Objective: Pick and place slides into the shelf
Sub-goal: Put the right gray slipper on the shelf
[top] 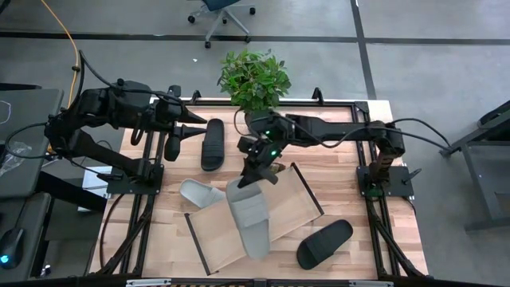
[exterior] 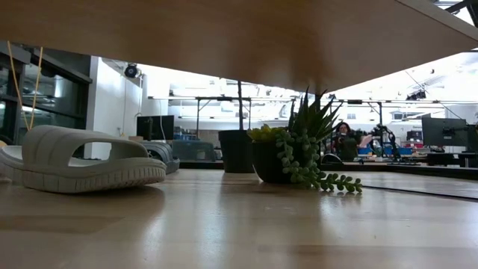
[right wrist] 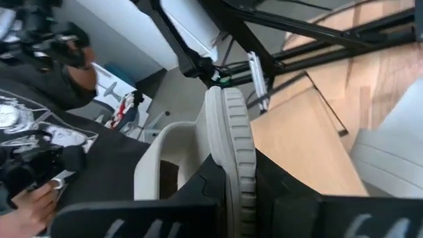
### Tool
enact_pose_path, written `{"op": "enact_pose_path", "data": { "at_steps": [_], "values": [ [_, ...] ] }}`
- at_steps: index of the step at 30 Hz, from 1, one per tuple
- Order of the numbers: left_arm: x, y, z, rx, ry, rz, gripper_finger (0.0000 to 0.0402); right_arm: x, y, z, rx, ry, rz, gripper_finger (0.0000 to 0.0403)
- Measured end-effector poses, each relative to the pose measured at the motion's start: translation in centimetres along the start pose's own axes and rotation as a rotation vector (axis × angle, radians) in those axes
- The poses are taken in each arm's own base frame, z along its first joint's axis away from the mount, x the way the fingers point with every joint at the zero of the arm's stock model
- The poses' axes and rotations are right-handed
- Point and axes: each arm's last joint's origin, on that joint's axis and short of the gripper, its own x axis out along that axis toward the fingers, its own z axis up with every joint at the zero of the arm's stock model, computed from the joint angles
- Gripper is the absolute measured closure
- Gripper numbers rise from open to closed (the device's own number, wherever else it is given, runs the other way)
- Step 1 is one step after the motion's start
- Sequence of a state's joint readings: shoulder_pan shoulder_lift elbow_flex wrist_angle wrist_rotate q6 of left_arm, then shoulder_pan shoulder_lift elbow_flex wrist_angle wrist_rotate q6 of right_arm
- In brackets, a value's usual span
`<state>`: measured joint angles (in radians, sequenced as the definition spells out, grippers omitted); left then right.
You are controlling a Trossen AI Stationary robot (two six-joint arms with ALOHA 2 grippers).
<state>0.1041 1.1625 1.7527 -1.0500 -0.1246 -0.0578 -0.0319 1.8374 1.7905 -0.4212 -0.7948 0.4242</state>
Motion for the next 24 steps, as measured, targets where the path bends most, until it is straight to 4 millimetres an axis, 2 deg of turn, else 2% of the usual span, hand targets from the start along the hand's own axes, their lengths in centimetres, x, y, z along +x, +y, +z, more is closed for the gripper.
{"op": "enact_pose_path", "data": {
  "at_steps": [4, 24],
  "values": [
    [0.0, 0.0, 0.0, 0.002, 0.001, 0.000, 0.0295, 0.7, -0.9, -0.2, 0.014, 0.014, -0.011, 0.0391],
    [0.0, 0.0, -0.3, 0.030, 0.027, 0.001, 0.0295, 3.0, -2.9, -1.2, 0.062, 0.054, -0.044, 0.0391]
  ]
}}
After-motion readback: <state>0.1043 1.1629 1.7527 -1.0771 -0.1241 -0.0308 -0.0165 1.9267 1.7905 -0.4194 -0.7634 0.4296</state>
